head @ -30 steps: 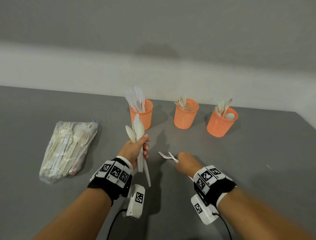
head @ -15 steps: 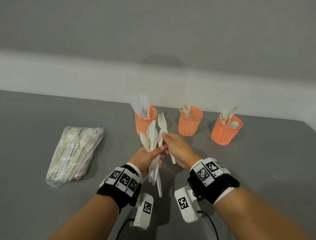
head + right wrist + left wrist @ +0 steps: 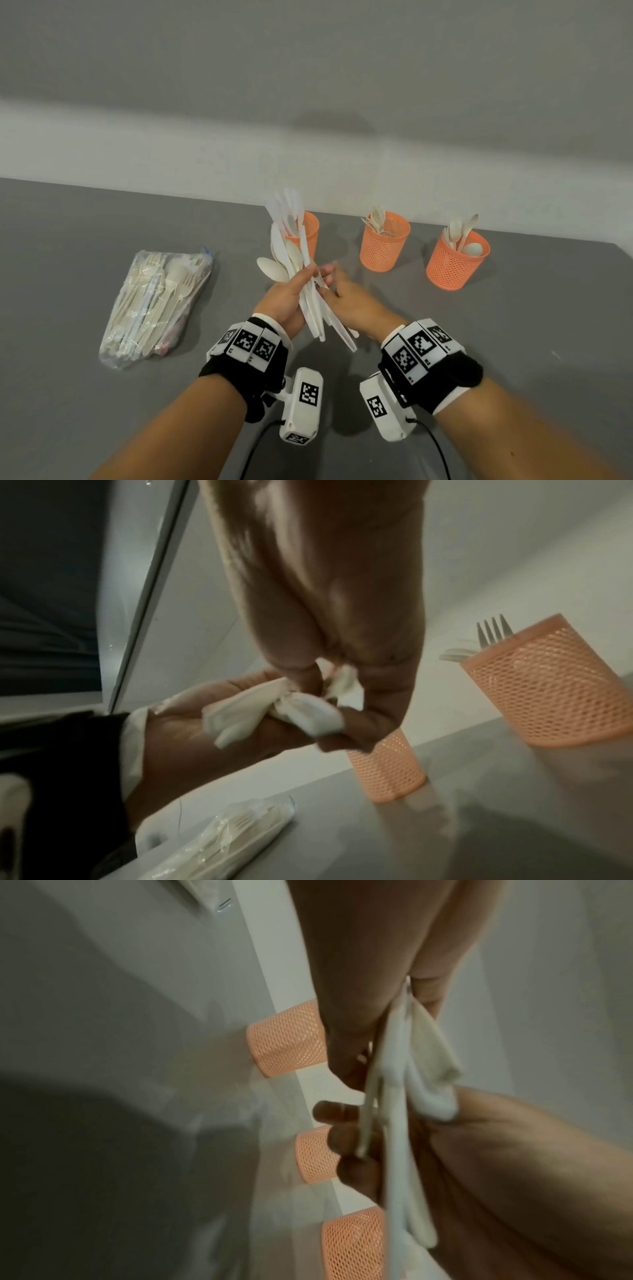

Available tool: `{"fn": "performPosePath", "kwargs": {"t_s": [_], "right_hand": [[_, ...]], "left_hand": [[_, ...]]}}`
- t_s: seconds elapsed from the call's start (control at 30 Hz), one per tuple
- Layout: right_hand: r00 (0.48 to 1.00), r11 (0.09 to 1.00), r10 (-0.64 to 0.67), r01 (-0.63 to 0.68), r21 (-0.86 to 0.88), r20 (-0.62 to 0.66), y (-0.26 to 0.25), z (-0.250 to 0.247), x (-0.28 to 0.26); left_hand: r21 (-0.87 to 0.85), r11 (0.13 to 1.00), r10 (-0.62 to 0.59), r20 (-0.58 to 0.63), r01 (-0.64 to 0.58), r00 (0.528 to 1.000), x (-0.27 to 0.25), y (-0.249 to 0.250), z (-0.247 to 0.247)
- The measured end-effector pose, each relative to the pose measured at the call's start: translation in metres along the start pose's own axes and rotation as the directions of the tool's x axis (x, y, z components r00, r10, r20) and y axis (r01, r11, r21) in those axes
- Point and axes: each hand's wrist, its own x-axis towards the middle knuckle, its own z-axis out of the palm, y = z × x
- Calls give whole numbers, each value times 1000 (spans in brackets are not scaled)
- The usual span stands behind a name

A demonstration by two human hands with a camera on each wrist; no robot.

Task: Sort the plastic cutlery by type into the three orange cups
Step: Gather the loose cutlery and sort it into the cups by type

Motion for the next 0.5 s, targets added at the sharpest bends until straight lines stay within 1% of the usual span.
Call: {"fn": "performPosePath", "kwargs": {"t_s": [0.03, 0.07, 0.1, 0.13, 0.17, 0.2, 0.3, 0.43, 0.5], "right_hand": [[996, 999, -32, 32, 0, -86, 1, 1, -2], [975, 995, -100, 98, -19, -200, 2, 1, -3], [931, 980, -198, 192, -50, -307, 1, 2, -6], [889, 960, -280, 268, -84, -361, -1, 2, -8], [874, 946, -325, 307, -109, -361, -3, 3, -8], [880, 943, -333, 308, -128, -339, -5, 4, -7], [916, 961, -266, 226, -161, -301, -7, 3, -2], [942, 946, -263, 209, -248, -208, -6, -1, 0], [953, 959, -231, 189, -211, -196, -3, -4, 2]], "left_hand": [[-20, 1000, 11, -3, -11, 1000, 1, 0, -1], [-35, 999, 27, -10, -27, 1000, 3, 1, -2], [-42, 998, 49, -18, -50, 999, 4, 1, -3], [-44, 996, 74, -24, -75, 997, 5, 1, -4], [-37, 995, 89, -14, -89, 996, 5, 2, -4], [-27, 996, 88, 3, -88, 996, 5, 1, -3], [-3, 996, 85, 34, -85, 996, 4, -1, 0], [13, 997, 77, 26, -77, 997, 4, -4, -4], [-5, 999, 53, 37, -53, 998, 4, -3, -5]]}}
